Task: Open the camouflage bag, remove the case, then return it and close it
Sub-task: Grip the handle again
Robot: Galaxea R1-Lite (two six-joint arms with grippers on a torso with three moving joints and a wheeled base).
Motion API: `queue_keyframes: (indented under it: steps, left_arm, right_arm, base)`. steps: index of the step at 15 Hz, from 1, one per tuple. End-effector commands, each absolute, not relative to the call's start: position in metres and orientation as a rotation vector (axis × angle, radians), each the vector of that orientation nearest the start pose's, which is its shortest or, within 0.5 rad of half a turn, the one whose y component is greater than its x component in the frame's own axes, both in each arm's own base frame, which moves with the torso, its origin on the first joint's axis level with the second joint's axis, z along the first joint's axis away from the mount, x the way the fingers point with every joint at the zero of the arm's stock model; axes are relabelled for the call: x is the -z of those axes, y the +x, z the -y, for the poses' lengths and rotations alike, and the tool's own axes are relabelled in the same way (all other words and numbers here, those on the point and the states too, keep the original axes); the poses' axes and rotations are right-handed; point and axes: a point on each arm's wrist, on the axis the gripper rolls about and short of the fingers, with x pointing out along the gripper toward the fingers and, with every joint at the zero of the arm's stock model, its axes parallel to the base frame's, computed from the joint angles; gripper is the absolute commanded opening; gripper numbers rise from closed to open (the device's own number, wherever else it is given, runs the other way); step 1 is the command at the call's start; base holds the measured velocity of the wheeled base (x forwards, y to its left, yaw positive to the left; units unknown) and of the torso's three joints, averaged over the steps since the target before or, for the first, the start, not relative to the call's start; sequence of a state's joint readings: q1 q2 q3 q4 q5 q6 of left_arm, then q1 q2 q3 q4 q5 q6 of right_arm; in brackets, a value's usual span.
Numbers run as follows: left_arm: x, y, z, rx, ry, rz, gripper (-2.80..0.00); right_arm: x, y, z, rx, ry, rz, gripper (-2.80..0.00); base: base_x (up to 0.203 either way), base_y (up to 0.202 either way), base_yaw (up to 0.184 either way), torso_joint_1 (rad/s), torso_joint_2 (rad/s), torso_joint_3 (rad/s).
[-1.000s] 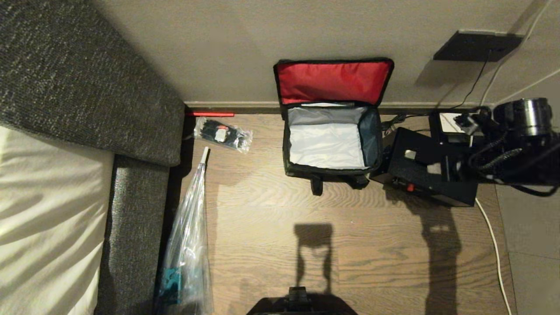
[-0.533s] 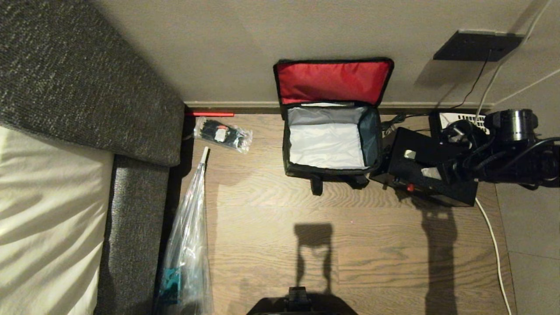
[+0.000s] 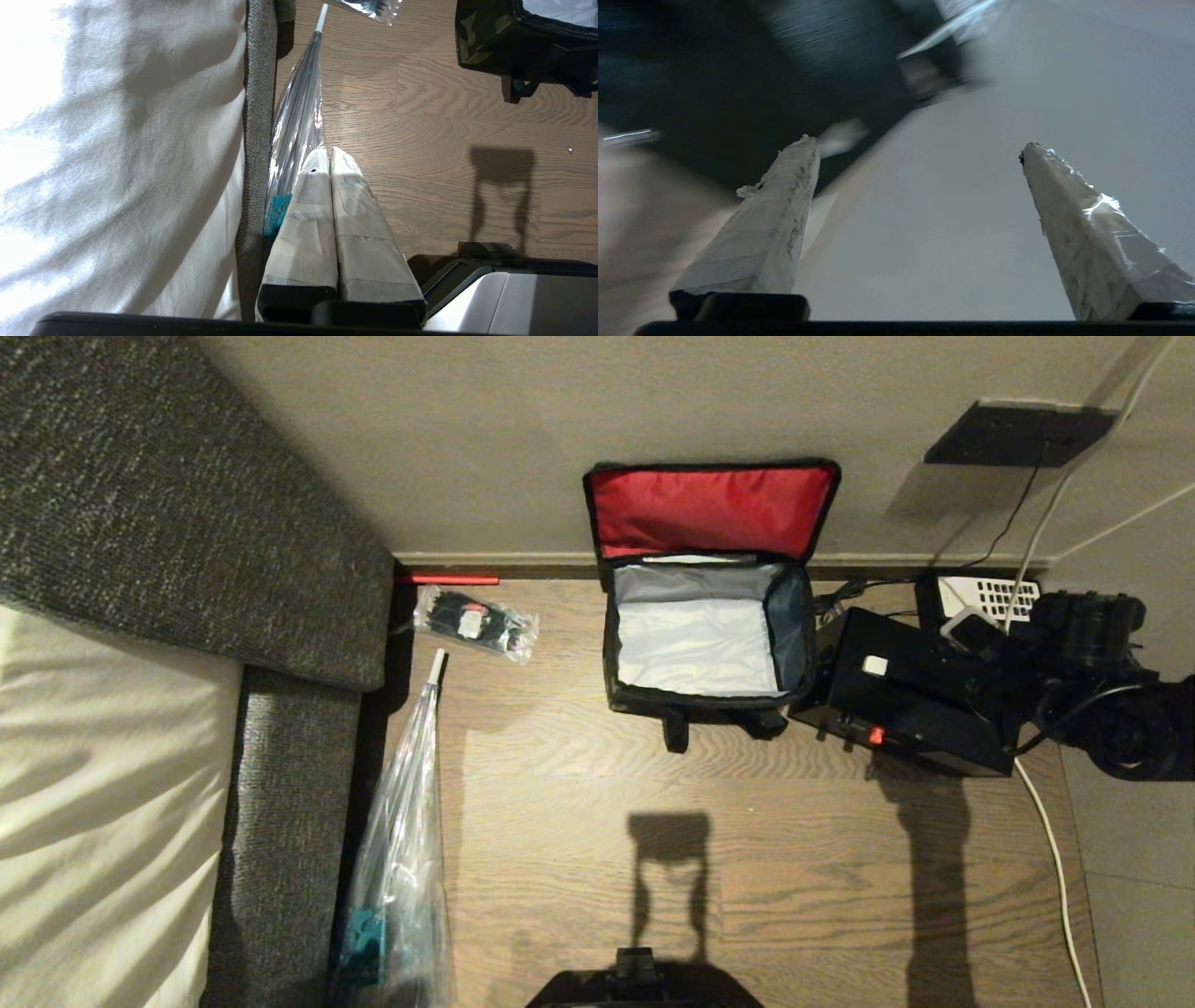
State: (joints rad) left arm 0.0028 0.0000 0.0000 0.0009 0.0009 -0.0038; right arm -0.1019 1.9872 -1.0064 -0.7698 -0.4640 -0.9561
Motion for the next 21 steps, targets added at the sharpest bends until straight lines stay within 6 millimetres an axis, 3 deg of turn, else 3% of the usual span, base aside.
queue_keyframes:
  steps: [1, 5, 7, 8, 15, 21]
  left_arm:
    - [-0.075, -0.023, 0.000, -0.005, -0.004, -0.001, -2.80]
    - [-0.075, -0.023, 0.000, -0.005, -0.003, -0.002, -2.80]
    - [-0.075, -0.023, 0.000, -0.005, -0.004, 0.000, -2.80]
    - [-0.075, -0.023, 0.000, -0.005, -0.003, -0.001, -2.80]
    - [-0.075, -0.023, 0.000, -0.005, -0.003, 0.000, -2.80]
    - [-0.075, -0.023, 0.000, -0.005, -0.003, 0.000, -2.80]
  right_arm:
    - [-0.143, 0.384, 0.041, 0.464, -1.075, -0.390, 0.00]
    - [-0.113, 0.385, 0.020, 0.468, -1.079, -0.293, 0.00]
    - [-0.109, 0.379, 0.015, 0.472, -1.176, -0.272, 0.00]
    - [-0.115, 0.378, 0.015, 0.488, -1.178, -0.265, 0.00]
    - [-0.080, 0.379, 0.014, 0.522, -1.239, -0.328, 0.00]
    - [-0.061, 0.392, 0.015, 0.525, -1.242, -0.328, 0.00]
  base:
    - [0.000, 0.000, 0.000, 0.000, 0.00, 0.000]
    - [0.000, 0.000, 0.000, 0.000, 0.00, 0.000]
    - [0.000, 0.000, 0.000, 0.000, 0.00, 0.000]
    - [0.000, 0.000, 0.000, 0.000, 0.00, 0.000]
    - [0.000, 0.000, 0.000, 0.000, 0.00, 0.000]
    - [0.000, 0.000, 0.000, 0.000, 0.00, 0.000]
